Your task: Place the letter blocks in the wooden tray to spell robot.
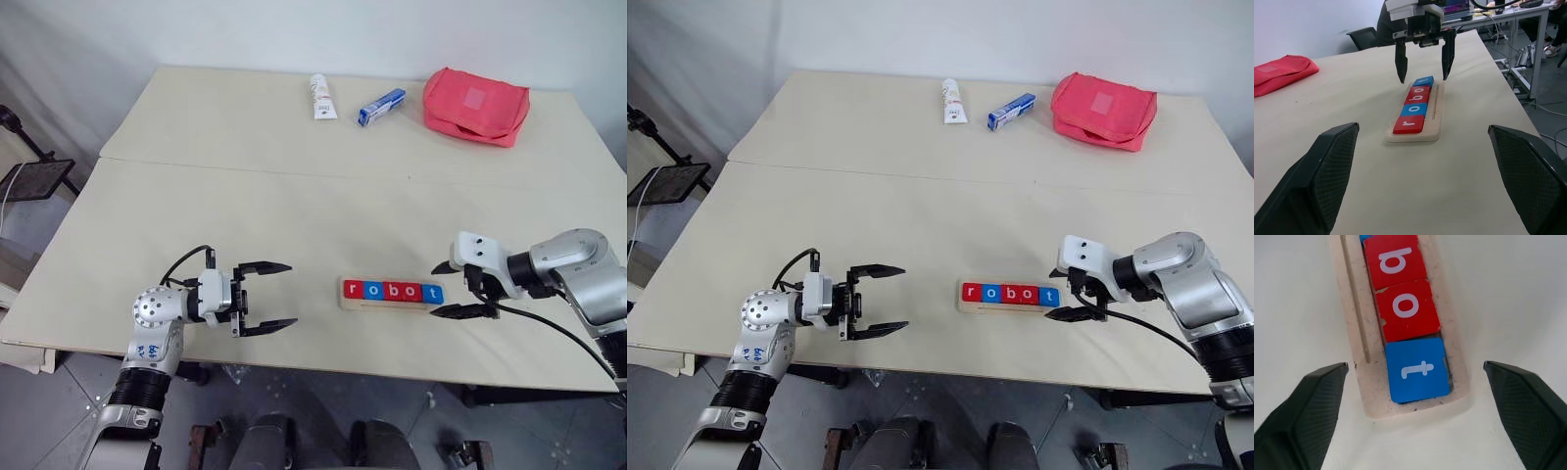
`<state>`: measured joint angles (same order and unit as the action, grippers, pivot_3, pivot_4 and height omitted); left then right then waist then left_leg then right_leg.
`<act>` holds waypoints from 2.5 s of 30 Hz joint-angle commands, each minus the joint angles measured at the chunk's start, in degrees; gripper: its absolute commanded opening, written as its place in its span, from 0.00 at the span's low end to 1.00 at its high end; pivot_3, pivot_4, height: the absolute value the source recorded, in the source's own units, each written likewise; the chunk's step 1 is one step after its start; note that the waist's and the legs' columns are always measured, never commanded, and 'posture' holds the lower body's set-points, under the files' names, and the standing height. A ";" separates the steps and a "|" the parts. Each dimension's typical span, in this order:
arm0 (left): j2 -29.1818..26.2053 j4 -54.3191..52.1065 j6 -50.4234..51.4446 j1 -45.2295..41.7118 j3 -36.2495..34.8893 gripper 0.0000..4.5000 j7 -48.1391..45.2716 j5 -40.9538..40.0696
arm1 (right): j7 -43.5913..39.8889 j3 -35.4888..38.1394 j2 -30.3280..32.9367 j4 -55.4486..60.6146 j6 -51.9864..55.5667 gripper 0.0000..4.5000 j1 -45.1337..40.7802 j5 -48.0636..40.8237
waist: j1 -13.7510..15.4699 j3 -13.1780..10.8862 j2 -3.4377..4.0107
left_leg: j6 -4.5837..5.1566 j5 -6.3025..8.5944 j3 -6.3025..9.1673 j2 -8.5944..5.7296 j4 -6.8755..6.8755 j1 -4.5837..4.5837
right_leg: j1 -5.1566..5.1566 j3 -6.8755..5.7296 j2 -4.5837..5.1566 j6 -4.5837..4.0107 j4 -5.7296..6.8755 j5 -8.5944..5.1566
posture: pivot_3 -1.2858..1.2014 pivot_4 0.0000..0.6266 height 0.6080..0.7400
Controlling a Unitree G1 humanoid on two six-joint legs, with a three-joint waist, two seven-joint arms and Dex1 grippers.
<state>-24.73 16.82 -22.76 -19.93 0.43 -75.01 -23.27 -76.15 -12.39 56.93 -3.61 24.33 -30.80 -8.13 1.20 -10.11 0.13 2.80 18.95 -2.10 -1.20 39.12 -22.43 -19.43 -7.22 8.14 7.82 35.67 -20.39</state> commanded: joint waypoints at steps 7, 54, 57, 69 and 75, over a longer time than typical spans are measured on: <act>-0.06 -0.37 -0.96 -0.27 -0.39 1.00 0.37 -0.18 | 3.32 10.25 1.89 7.22 5.21 0.99 6.33 -5.47 | 0.34 0.00 0.00 | 0.00 0.00 0.04 -0.01 0.00 -0.01 | 0.02 -0.09 0.03 0.00 0.02 0.00 | 0.52 0.24 1.00; -0.83 0.94 -0.88 -1.50 -0.59 1.00 -0.30 -0.22 | 10.19 11.79 1.25 9.34 8.92 0.00 12.47 -7.57 | 0.14 0.00 0.00 | 0.01 0.00 0.01 -0.05 -0.02 0.01 | 0.04 -0.28 0.14 0.00 0.05 0.00 | 0.52 0.24 1.00; -0.91 1.56 -0.95 -2.02 -0.68 1.00 -0.50 -0.25 | 10.51 13.78 2.60 10.41 8.54 0.00 13.87 -7.78 | 0.21 0.00 0.00 | 0.01 0.00 0.01 -0.04 -0.02 0.01 | 0.04 -0.31 0.14 0.00 0.05 0.00 | 0.52 0.24 1.00; -3.55 6.07 -2.03 -4.37 -4.56 1.00 0.69 0.09 | -1.29 29.90 2.14 7.21 -5.65 0.43 27.06 -16.91 | 0.25 -0.01 -0.02 | 0.02 0.00 0.02 -0.05 -0.03 0.02 | 0.09 -0.38 0.14 0.01 0.04 0.01 | 0.52 0.24 1.00; -4.40 7.49 -5.07 -3.62 -7.33 1.00 1.25 -1.33 | -7.11 34.15 0.62 -2.43 -14.88 0.88 29.82 -18.57 | 0.15 -0.02 -0.03 | 0.03 -0.01 -0.04 -0.04 -0.03 0.08 | 0.13 -0.37 0.15 0.01 0.03 0.00 | 0.52 0.24 1.00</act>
<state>-28.71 25.49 -27.03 -23.98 -5.43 -73.54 -22.79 -81.55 19.23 58.17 -4.29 12.62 -1.24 -25.24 1.35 -10.13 0.10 2.83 18.94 -2.13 -1.23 39.09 -22.35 -19.31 -7.60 8.29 7.83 35.70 -20.38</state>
